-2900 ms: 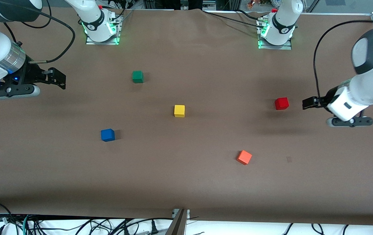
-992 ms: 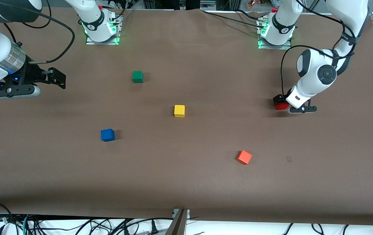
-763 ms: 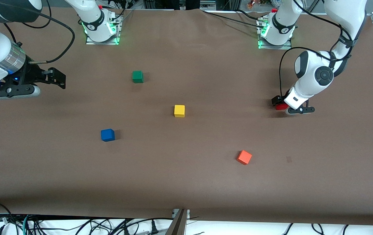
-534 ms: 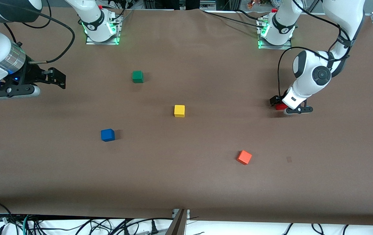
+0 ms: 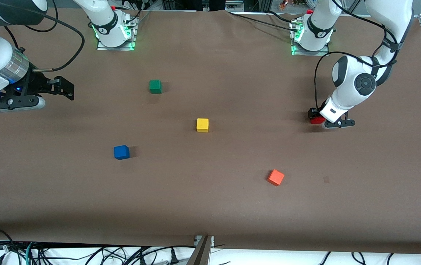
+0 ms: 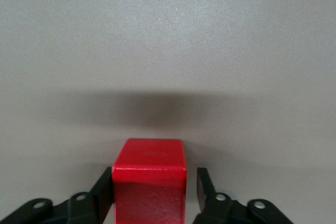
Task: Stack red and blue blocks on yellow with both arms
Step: 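Carry the red cube with the left gripper over the yellow cube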
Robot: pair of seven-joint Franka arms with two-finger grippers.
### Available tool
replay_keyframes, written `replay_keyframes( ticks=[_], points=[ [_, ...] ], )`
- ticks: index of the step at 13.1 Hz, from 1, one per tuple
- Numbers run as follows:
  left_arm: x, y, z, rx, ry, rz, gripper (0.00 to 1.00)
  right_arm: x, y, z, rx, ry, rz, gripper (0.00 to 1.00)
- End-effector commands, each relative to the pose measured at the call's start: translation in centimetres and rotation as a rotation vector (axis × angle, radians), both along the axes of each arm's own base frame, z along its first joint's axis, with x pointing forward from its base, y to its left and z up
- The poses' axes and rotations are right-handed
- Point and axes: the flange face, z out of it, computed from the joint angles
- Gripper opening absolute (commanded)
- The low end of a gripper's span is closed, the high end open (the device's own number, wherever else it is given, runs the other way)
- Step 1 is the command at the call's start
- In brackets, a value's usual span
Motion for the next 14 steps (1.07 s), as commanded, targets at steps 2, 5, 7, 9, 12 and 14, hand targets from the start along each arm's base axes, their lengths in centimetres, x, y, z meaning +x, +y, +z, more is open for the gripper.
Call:
replay_keyframes(
  ticks=[2,5,7,9,12,14],
  points=[
    [0.0,0.1,1.1,-0.008,-0.005,-0.008,0.19,-0.1,0.2,0.5,0.002,0.001,-0.009,1.00],
    [1.3,-2.4,3.2,-0.014,-0.055,-0.041,0.04,-0.1,0.2,0.5,0.002,0.001,-0.009,1.00],
    [3.1,-6.6,5.5,-0.032,-0.093,-0.104,0.01,0.0,0.0,0.5,0.002,0.003,-0.012,1.00],
    [4.8,-12.8,7.6,-0.063,-0.107,-0.131,0.00,-0.1,0.0,0.5,0.002,0.003,-0.012,1.00],
    [6.8,-23.7,11.1,-0.070,-0.051,-0.040,0.00,-0.1,0.2,0.4,0.002,0.005,-0.009,1.00],
    [7.0,-30.0,12.5,-0.079,-0.038,-0.022,0.00,-0.1,0.0,0.5,0.003,0.003,-0.012,1.00]
  ],
)
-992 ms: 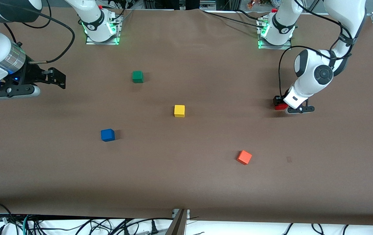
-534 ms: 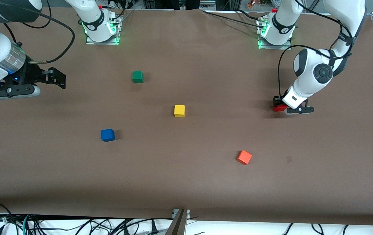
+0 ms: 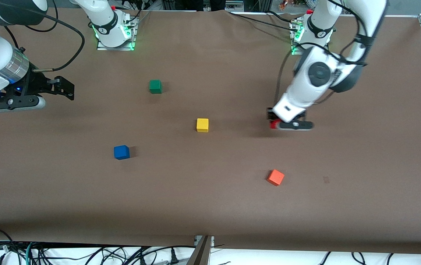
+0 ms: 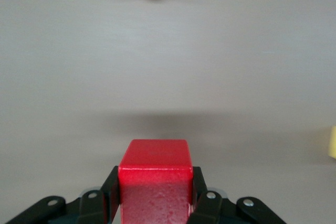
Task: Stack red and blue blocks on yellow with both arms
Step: 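Carry the red cube with the left gripper over the yellow cube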
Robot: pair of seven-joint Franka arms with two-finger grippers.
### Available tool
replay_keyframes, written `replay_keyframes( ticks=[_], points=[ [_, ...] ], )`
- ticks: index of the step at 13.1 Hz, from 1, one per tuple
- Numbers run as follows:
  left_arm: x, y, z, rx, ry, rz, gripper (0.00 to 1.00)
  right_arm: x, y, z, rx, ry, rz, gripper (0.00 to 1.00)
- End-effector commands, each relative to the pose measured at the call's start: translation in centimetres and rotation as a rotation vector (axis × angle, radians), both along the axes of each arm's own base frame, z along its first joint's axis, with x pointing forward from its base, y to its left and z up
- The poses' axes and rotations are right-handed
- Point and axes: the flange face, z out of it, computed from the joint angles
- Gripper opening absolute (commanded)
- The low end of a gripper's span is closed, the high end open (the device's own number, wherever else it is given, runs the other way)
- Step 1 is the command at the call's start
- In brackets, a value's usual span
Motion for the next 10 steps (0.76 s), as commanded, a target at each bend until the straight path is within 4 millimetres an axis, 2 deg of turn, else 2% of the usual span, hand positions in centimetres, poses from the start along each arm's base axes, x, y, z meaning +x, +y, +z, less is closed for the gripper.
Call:
replay_keyframes(
  ticks=[1,5,8,9,10],
  points=[
    [1.6,-7.7,0.3,-0.025,0.028,0.049,0.00,-0.1,0.1,0.4,0.002,0.004,-0.009,1.00],
    [0.5,-17.0,-0.6,-0.015,-0.019,0.064,0.00,-0.2,0.6,0.5,0.001,0.001,0.000,1.00],
    [-1.1,-21.2,-1.6,-0.019,-0.009,0.057,0.00,-0.2,0.9,0.8,0.006,-0.009,0.008,1.00],
    [-1.7,-22.5,-2.0,-0.019,-0.001,0.069,0.00,-0.3,2.1,0.8,-0.005,-0.015,0.029,1.00],
    [-1.9,-23.9,-2.4,-0.018,0.007,0.078,0.00,-0.2,2.4,0.7,-0.012,-0.018,0.024,1.00]
  ],
)
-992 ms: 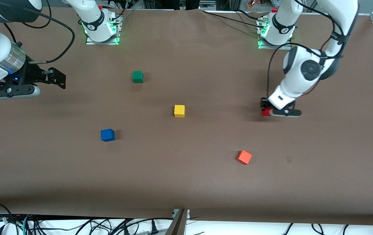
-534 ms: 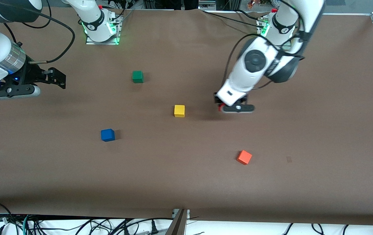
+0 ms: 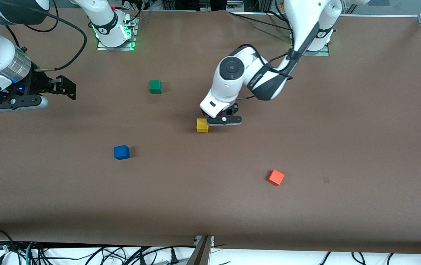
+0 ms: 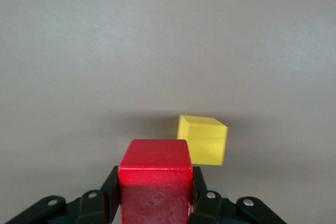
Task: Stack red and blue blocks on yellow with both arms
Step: 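Carry the red cube with the left gripper over the yellow cube, then lower the red cube onto the yellow cube while the right gripper reaches blue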
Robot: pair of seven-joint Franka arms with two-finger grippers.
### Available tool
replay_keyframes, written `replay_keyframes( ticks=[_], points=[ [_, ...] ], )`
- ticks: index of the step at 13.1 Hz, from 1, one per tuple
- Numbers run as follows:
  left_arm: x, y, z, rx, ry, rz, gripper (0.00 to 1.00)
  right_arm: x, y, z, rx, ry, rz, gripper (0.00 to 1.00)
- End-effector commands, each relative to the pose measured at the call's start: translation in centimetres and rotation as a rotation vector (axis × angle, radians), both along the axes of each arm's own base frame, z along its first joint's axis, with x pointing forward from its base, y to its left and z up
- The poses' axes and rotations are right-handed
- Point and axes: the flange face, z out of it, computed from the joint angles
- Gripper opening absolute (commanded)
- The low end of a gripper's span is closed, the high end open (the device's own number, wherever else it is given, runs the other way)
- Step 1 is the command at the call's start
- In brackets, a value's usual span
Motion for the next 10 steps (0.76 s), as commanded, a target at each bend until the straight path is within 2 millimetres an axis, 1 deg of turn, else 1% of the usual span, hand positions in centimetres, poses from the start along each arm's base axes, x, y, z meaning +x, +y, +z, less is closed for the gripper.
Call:
replay_keyframes(
  ticks=[1,2,3,4,6,7,8,9,10],
  points=[
    [0.3,-3.7,-0.3,0.036,-0.004,0.001,0.00,0.0,1.2,0.1,-0.013,-0.001,-0.001,1.00],
    [-0.3,-4.8,-1.0,0.061,-0.011,-0.029,0.00,0.3,1.1,-0.6,-0.012,0.015,-0.005,1.00],
    [-0.9,-5.6,-1.5,0.073,-0.019,-0.037,0.00,0.5,0.9,-0.8,-0.002,0.011,-0.012,1.00],
    [-1.0,-5.6,-1.8,0.085,-0.026,-0.039,0.00,1.4,1.1,-2.3,0.011,0.021,-0.008,1.00],
    [-0.7,-5.7,-2.5,0.093,-0.033,-0.043,0.00,3.1,1.3,-6.4,0.000,0.063,0.014,1.00],
    [0.0,-5.8,-2.6,0.096,-0.052,-0.046,0.00,3.4,1.1,-7.3,0.000,0.077,0.009,1.00],
    [0.4,-6.0,-2.8,0.097,-0.059,-0.048,0.00,3.9,0.8,-9.0,-0.001,0.105,0.003,1.00],
    [0.5,-6.1,-3.0,0.094,-0.059,-0.047,0.00,4.5,0.3,-11.1,-0.001,0.139,0.000,1.00],
    [0.1,-6.6,-3.3,0.096,-0.058,-0.056,0.00,4.8,-0.2,-12.0,0.002,0.149,0.000,1.00]
  ],
)
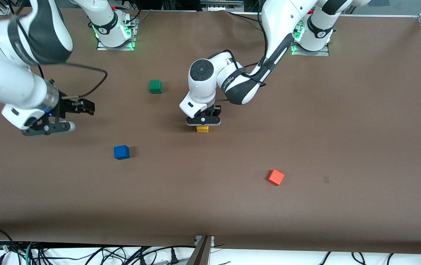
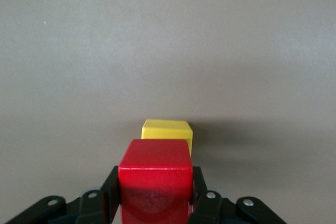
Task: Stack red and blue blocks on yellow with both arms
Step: 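Lower the red cube onto the yellow cube while the right gripper reaches blue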
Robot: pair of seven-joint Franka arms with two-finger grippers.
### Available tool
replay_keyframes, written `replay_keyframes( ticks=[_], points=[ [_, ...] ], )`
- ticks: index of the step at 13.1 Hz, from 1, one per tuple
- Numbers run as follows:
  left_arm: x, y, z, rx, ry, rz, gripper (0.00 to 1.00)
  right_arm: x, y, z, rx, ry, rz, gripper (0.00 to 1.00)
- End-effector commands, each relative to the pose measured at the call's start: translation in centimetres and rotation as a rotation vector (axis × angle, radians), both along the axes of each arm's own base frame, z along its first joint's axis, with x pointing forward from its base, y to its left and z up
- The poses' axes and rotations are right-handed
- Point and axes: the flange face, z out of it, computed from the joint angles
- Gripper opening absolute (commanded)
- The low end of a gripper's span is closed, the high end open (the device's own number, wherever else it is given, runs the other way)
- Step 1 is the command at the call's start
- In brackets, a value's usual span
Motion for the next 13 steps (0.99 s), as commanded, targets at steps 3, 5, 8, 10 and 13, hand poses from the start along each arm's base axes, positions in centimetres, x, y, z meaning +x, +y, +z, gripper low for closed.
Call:
replay_keyframes(
  ticks=[3,5,8,10,13],
  points=[
    [0.0,-1.3,-0.7,0.025,-0.012,-0.011,0.00,2.7,-1.0,-3.9,0.019,-0.012,0.006,1.00],
    [-0.1,-1.3,-0.9,0.028,-0.009,-0.010,0.00,3.3,-0.8,-6.9,0.031,0.020,-0.009,1.00],
    [-0.2,-1.4,-1.2,0.032,-0.009,-0.014,0.02,3.3,-0.3,-11.0,0.073,0.014,-0.034,1.00],
    [0.0,-1.2,-1.3,0.035,-0.010,-0.009,0.21,2.2,0.0,-13.8,0.089,-0.042,-0.043,1.00],
    [0.4,-0.9,-1.3,0.037,-0.014,-0.005,1.00,0.7,0.0,-18.6,0.100,-0.116,-0.050,1.00]
  ],
)
